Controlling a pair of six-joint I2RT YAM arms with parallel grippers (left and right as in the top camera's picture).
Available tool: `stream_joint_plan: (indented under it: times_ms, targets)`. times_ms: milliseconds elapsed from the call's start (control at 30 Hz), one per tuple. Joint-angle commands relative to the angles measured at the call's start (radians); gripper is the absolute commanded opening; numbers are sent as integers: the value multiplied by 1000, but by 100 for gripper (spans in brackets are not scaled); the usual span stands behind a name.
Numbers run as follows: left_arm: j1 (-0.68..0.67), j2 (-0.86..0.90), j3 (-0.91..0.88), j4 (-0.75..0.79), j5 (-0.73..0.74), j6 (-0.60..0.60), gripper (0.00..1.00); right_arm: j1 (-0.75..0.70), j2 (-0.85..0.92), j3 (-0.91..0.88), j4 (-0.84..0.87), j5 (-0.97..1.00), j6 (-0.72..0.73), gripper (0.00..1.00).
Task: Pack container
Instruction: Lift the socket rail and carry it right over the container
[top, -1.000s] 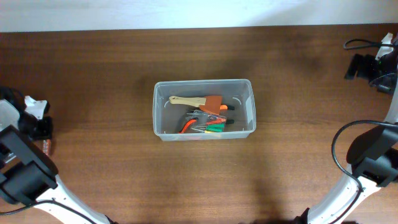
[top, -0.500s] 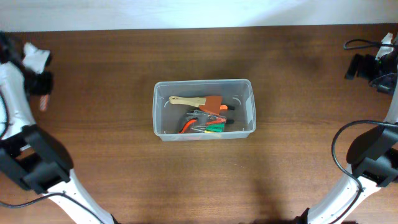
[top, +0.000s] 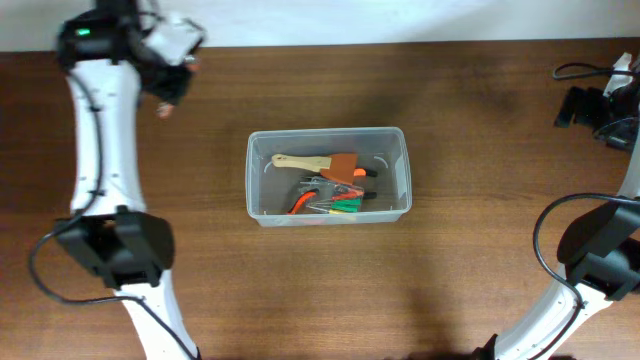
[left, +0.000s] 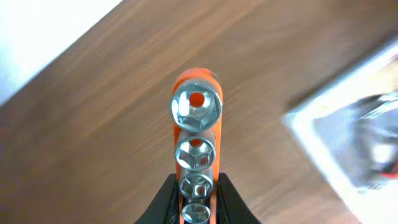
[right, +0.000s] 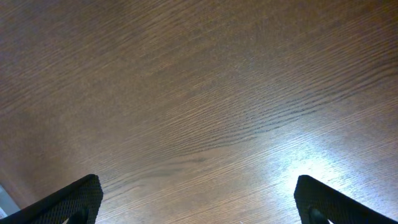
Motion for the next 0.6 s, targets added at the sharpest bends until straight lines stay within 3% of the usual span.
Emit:
stream_joint_plan:
  times_ms: [0,267,567]
  targets:
    - [-107,-7,28,-43,73,71,2,5,-9,-4,0,-2,6,99]
    - [-318,-6,28,-148,113,164,2,5,-9,-4,0,-2,6,99]
    - [-459,-5,5,-150,190,235,2,5,-9,-4,0,-2,6,99]
